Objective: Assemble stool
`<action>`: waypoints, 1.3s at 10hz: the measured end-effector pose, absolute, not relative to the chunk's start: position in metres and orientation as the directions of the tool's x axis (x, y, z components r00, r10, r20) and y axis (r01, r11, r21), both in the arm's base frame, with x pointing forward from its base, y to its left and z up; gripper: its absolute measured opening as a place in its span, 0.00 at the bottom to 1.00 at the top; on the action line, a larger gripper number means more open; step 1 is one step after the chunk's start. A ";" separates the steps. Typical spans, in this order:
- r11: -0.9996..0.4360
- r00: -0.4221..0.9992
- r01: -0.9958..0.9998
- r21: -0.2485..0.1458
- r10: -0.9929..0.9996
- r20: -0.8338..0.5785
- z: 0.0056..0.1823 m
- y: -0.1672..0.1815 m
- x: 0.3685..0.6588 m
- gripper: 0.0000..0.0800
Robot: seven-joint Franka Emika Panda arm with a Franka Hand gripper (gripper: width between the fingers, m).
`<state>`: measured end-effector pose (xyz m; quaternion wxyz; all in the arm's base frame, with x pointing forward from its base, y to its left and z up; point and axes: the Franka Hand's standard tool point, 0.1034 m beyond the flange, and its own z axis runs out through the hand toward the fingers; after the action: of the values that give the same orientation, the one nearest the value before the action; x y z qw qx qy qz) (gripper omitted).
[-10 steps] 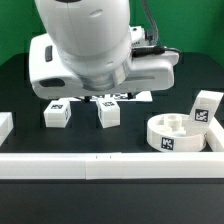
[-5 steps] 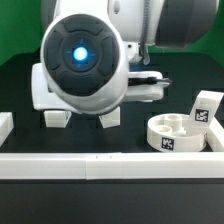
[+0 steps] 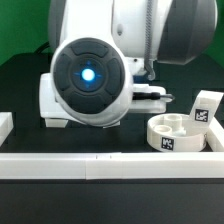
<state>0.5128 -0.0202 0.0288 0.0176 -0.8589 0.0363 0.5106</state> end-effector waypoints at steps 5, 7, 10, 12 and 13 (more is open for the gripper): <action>-0.996 0.515 -0.087 0.023 -0.065 -0.855 0.018 -0.017 0.514 0.81; -0.996 0.517 -0.090 0.017 -0.061 -0.854 0.011 -0.015 0.506 0.81; -0.996 0.522 -0.091 0.016 -0.061 -0.851 0.011 -0.015 0.506 0.81; -0.996 0.522 -0.091 0.016 -0.061 -0.851 0.011 -0.015 0.506 0.81; -0.996 0.522 -0.091 0.015 -0.061 -0.851 0.011 -0.016 0.506 0.81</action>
Offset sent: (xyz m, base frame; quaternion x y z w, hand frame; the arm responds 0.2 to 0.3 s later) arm 0.0000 0.0000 0.0000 0.0000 0.0000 0.0000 1.0000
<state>0.5058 -0.0156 0.0110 0.0155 -0.8722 0.0436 0.4869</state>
